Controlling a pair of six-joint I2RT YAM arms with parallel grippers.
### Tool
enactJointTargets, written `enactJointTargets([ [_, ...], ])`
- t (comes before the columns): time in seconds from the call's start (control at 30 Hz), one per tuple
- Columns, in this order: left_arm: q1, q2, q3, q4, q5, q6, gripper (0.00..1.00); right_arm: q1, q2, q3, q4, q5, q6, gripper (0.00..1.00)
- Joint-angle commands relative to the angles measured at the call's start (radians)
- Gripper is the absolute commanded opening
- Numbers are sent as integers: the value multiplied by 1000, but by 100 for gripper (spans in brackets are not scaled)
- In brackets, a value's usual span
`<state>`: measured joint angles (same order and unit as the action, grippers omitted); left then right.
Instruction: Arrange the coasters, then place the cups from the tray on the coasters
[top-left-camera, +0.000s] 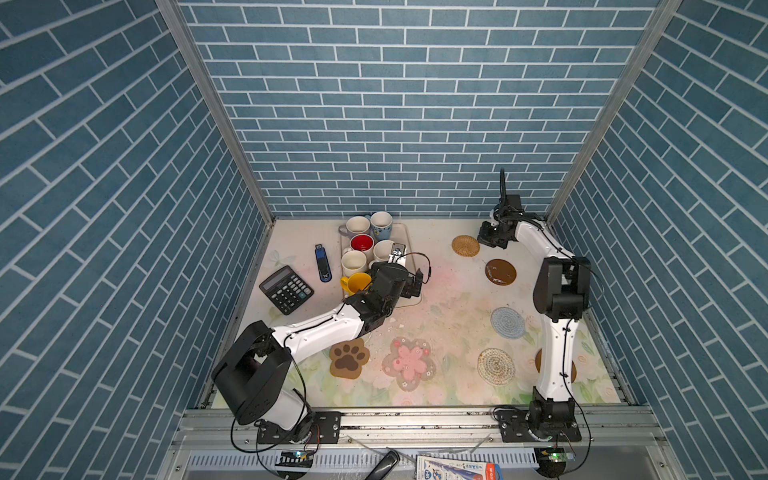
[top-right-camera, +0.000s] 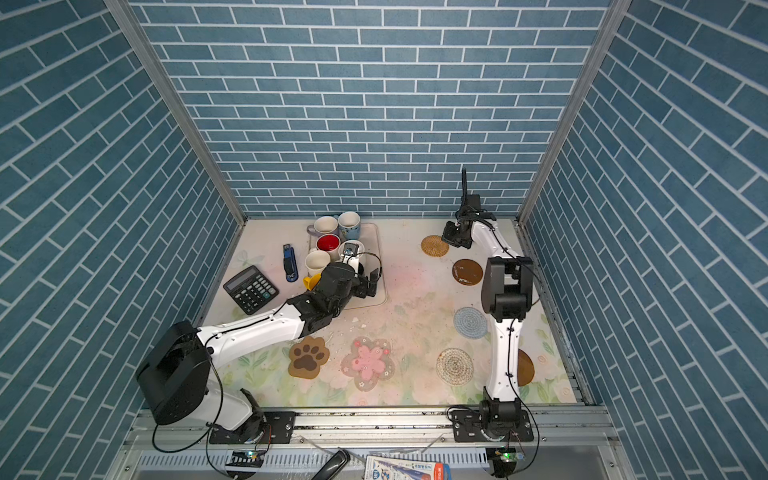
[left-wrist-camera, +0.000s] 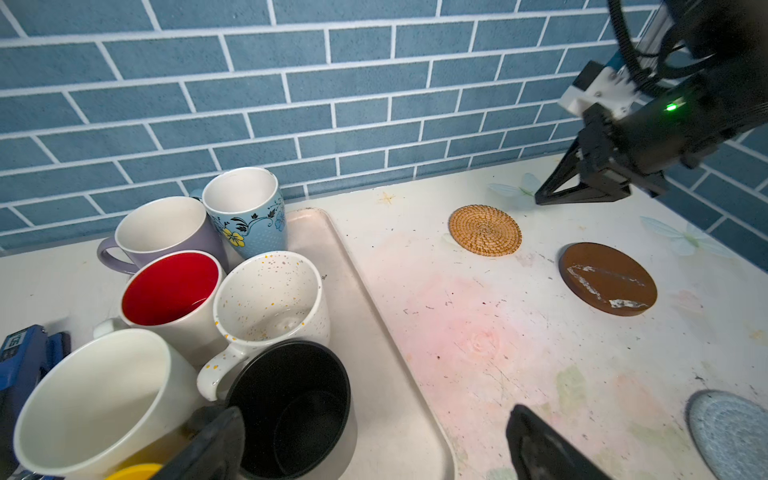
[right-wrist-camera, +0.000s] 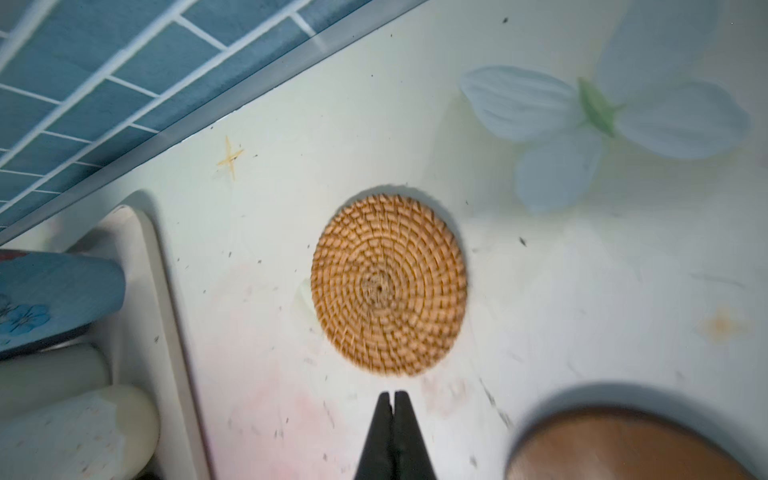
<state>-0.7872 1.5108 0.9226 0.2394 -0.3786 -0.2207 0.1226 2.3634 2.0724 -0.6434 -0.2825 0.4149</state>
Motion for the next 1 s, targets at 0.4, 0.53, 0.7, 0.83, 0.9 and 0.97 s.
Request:
enactJointTargets([
  [0.4, 89, 84, 63, -31, 121, 0, 99, 39, 245, 253, 28, -28, 60, 0],
  [0.53, 90, 83, 63, -42, 128, -12, 99, 83, 259, 271, 0, -23, 44, 0],
  [0.7, 92, 69, 63, -63, 146, -22, 99, 128, 297, 315, -10, -24, 87, 0],
  [0.83, 92, 61, 56, -63, 145, -22, 99, 155, 340, 376, -8, -30, 130, 0],
  [0.9, 93, 56, 49, -58, 142, -22, 99, 166, 363, 421, -25, -22, 142, 0],
  [0.97, 96, 55, 47, -57, 142, -23, 99, 166, 375, 447, -40, -10, 151, 0],
])
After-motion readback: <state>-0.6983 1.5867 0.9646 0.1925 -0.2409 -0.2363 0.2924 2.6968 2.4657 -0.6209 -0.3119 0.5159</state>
